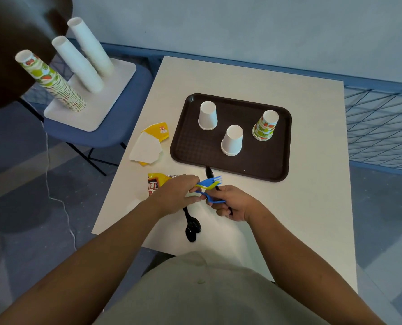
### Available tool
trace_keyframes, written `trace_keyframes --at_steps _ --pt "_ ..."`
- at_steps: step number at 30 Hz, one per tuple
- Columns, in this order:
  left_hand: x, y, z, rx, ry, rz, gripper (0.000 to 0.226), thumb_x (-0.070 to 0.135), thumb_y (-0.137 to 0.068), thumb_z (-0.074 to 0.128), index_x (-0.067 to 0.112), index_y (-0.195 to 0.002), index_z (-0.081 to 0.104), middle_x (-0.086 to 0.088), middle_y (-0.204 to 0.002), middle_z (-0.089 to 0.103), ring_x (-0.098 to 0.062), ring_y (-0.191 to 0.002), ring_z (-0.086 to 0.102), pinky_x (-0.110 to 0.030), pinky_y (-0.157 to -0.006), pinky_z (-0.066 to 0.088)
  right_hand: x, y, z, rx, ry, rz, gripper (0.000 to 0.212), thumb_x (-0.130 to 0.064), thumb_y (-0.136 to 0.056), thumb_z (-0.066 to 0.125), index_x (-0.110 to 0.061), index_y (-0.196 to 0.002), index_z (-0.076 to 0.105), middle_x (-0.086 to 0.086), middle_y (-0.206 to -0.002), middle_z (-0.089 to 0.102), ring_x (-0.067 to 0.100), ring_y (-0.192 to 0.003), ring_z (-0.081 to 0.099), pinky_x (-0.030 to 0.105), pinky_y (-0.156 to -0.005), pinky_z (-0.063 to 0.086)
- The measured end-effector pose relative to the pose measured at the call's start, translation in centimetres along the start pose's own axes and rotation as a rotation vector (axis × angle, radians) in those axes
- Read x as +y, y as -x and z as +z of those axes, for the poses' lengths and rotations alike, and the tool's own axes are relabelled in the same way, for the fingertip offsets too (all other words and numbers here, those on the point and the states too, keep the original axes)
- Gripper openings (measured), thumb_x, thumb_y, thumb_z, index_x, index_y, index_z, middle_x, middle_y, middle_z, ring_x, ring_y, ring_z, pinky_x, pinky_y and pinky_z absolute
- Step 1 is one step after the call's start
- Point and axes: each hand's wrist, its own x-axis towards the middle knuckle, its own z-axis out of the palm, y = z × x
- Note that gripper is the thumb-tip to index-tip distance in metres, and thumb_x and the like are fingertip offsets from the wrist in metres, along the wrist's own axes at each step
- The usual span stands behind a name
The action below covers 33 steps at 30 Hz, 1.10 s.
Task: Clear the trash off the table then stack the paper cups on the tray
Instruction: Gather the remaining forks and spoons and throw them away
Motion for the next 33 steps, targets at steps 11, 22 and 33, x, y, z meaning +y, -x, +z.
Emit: trace_keyframes --at_steps 11,22,33 --pt "-2.1 3.4 0.3 0.371 0.432 -0.198 0.038 0.012 -0.103 0.057 0.026 -0.075 0.037 0.013 -0.075 0.059 0.005 -0.069 0.060 -0.012 -0.057 0.039 1.9 -2.9 -0.1 0.418 0.880 -0.356 0.021 -0.016 -0.088 0.063 -0.026 -0.097 0.078 -0.007 -0.065 0.062 0.012 -0.059 0.056 0.026 -0.063 0.043" --pt "-1.9 4.6 2.5 0.468 0.577 -0.438 0.027 0.024 -0.104 0.057 0.003 -0.093 0.044 -0.017 -0.075 0.055 -0.019 -0.060 0.045 -0.038 -0.057 0.039 1.9 -6.5 3.0 -0.034 1.974 -0.543 0.039 -0.021 -0.104 0.048 -0.034 -0.140 0.055 0.006 -0.119 0.061 0.033 -0.101 0.064 0.037 -0.077 0.047" --pt "-1.9 3.9 3.0 0.456 0.586 -0.486 0.016 0.028 -0.106 0.054 0.014 -0.107 0.046 0.003 -0.079 0.055 -0.015 -0.067 0.054 -0.027 -0.054 0.039 1.0 -3.5 -1.0 0.029 1.997 -0.609 0.019 -0.028 -0.103 0.051 -0.017 -0.109 0.065 0.009 -0.114 0.046 0.033 -0.062 0.046 0.038 -0.057 0.037"
